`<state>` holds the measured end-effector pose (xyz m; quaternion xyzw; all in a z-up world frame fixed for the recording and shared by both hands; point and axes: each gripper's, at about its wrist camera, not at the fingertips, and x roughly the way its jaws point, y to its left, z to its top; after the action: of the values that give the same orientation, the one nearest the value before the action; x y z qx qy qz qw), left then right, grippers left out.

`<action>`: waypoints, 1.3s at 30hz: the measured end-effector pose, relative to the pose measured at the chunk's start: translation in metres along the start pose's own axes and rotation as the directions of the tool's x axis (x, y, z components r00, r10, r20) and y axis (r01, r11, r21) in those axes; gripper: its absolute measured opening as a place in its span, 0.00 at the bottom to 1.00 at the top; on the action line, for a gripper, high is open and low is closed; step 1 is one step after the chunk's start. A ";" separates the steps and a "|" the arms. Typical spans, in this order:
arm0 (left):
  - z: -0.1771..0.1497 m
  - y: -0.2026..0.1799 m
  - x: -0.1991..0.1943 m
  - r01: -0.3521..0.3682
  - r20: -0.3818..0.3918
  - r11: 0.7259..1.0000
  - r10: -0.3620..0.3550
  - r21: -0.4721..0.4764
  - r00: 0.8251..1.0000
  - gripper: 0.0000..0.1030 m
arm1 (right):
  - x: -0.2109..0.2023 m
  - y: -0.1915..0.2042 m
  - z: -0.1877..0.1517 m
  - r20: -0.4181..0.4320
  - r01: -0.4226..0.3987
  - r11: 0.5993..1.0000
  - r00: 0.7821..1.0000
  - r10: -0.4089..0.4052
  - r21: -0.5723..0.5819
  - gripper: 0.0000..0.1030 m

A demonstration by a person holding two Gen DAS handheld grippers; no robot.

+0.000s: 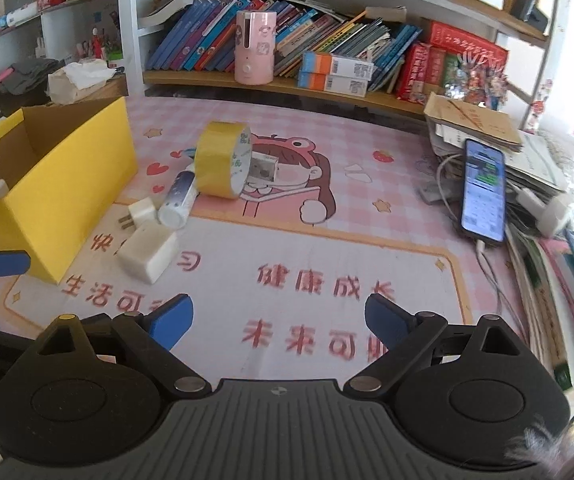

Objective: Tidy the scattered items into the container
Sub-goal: 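Move both grippers toward the yellow tape roll and white cube block, then grasp the yellow tape roll with the right gripper while the left grasps the white cube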

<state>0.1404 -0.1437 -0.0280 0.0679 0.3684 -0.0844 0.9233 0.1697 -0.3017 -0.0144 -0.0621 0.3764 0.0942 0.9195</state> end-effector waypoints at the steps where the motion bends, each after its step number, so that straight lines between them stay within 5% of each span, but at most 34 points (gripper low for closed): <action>1: 0.003 -0.003 0.005 -0.016 0.001 1.000 0.016 -0.002 1.000 0.89 | 0.005 -0.004 0.005 -0.003 -0.013 1.000 1.000 0.013 0.000 0.92; 9: 0.022 -0.011 0.039 -0.097 -0.034 0.993 0.095 -0.064 0.995 0.77 | 0.052 -0.018 0.042 -0.027 -0.142 0.990 0.990 0.142 0.009 0.87; 19: 0.038 -0.009 0.076 -0.157 -0.078 0.980 0.148 -0.126 0.986 0.76 | 0.108 -0.001 0.102 -0.029 -0.242 0.970 0.970 0.243 0.036 0.86; 26: 0.042 0.006 0.096 -0.168 -0.136 0.958 0.139 -0.234 0.981 0.62 | 0.133 0.017 0.129 0.003 -0.254 0.967 0.967 0.254 -0.029 0.82; 35: 0.045 0.013 0.116 -0.140 -0.191 0.957 0.092 -0.255 0.977 0.60 | 0.162 0.025 0.141 -0.028 -0.263 0.964 0.965 0.262 -0.033 0.80; 39: 0.047 0.010 0.125 -0.124 -0.210 0.966 0.076 -0.227 0.975 0.56 | 0.169 0.020 0.140 -0.037 -0.239 0.971 0.971 0.238 -0.031 0.66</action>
<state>0.2629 -0.1564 -0.0795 -0.0168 0.4624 0.0147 0.8864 0.3790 -0.2350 -0.0348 -0.0344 0.3946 0.2095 0.8940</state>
